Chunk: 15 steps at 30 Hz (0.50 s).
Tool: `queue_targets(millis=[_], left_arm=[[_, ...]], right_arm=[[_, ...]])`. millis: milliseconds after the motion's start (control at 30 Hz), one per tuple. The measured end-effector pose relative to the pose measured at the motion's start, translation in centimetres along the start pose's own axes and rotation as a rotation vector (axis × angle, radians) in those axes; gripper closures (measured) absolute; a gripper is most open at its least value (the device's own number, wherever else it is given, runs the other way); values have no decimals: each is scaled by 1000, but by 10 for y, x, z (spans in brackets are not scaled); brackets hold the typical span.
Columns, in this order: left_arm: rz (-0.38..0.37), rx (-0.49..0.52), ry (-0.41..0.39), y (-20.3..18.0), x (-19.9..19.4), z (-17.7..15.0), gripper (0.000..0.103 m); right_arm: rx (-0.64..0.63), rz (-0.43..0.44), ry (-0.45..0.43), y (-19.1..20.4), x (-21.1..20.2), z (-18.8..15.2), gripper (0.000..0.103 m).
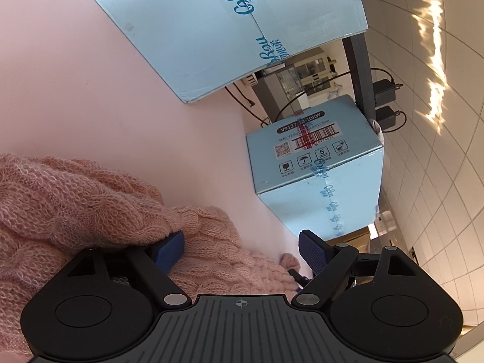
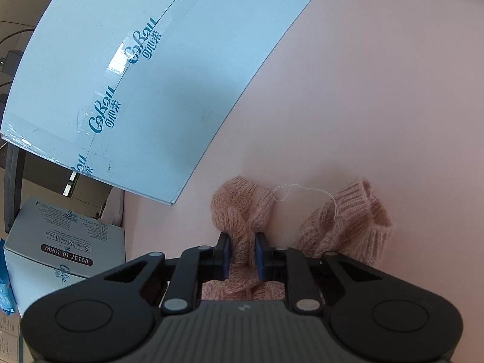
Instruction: Fold clothes
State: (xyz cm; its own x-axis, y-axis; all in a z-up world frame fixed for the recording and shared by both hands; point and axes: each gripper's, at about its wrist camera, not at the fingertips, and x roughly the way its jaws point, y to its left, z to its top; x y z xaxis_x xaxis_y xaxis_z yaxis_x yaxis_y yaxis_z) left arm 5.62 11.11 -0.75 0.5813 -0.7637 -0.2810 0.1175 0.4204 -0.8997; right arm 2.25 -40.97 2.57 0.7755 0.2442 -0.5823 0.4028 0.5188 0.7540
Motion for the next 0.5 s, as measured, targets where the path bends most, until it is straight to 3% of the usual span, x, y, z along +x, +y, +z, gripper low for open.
queue_targets(millis=[500], left_arm=[[-12, -17, 2, 1, -1, 0, 18]], right_arm=[[-74, 40, -77, 28, -64, -1, 84]])
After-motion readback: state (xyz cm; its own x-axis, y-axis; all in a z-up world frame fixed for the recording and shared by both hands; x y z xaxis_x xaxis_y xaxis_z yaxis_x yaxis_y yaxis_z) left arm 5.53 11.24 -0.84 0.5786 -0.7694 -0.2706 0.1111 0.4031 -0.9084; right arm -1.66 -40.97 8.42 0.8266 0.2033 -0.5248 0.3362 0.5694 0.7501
